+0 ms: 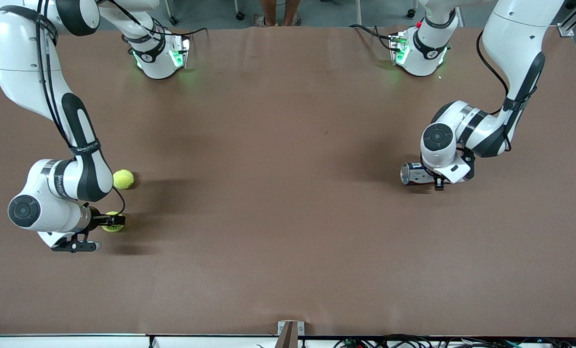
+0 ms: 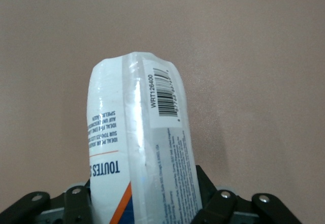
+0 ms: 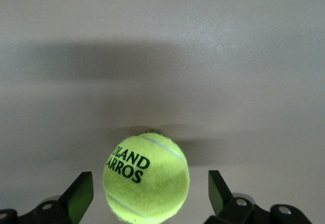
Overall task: Insert tennis ball vertically with right arm
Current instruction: 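Lift the can upright with the left gripper while the right gripper lifts the ball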
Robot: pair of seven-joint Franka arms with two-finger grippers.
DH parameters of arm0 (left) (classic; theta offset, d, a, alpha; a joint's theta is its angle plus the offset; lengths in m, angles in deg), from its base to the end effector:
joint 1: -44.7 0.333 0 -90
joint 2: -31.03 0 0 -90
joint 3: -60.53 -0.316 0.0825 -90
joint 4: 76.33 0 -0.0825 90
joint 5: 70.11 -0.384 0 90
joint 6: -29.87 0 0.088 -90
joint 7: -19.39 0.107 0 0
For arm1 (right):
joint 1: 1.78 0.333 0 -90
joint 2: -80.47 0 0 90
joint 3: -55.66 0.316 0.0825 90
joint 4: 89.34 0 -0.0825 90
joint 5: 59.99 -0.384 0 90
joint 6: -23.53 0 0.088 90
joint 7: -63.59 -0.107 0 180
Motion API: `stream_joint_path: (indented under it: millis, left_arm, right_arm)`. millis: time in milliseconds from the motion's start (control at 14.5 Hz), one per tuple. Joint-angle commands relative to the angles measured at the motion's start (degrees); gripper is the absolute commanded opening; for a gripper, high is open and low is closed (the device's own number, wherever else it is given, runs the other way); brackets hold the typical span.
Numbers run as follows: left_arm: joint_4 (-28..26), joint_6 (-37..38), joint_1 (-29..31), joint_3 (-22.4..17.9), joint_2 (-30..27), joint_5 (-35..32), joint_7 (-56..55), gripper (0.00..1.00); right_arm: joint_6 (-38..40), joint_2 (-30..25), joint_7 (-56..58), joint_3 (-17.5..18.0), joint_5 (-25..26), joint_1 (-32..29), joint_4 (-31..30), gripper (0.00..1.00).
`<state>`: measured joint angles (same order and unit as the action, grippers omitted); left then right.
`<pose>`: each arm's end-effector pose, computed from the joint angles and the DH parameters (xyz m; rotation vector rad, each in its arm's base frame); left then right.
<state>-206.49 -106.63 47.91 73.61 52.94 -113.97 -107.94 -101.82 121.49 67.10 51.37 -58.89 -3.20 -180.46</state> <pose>0.4999 -0.0855 0.1739 -2.1025 -1.8199 -0.3610 0.6818 -0.0626 0.2053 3.0803 -0.0168 -0.1877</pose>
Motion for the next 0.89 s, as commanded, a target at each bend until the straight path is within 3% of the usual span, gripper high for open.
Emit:
stream_joint_path:
  millis: [0, 275, 413, 825]
  left_arm:
    - [0.87, -0.70, 0.31, 0.45, 0.06, -0.52, -0.99, 0.69]
    - [4.38, -0.61, 0.40, 3.96, 0.06, 5.44, 0.59, 0.68]
    - [6.40, -0.52, 0.40, 6.24, 0.32, 9.39, 2.78, 0.68]
    - [14.92, 0.01, -0.65, 11.61, 1.89, 29.77, 17.53, 0.68]
  right_arm:
    - [-0.50, 0.46, -0.44, 0.60, -0.05, -0.43, 0.16, 1.00]
    - [-0.95, 0.99, -0.44, 0.60, -0.05, -0.43, 0.16, 1.00]
    - [-0.95, 1.08, -0.44, 0.60, -0.05, -0.51, 0.16, 0.94]
    - [-0.95, 1.43, -0.44, 0.69, -0.05, -0.34, 0.07, 0.70]
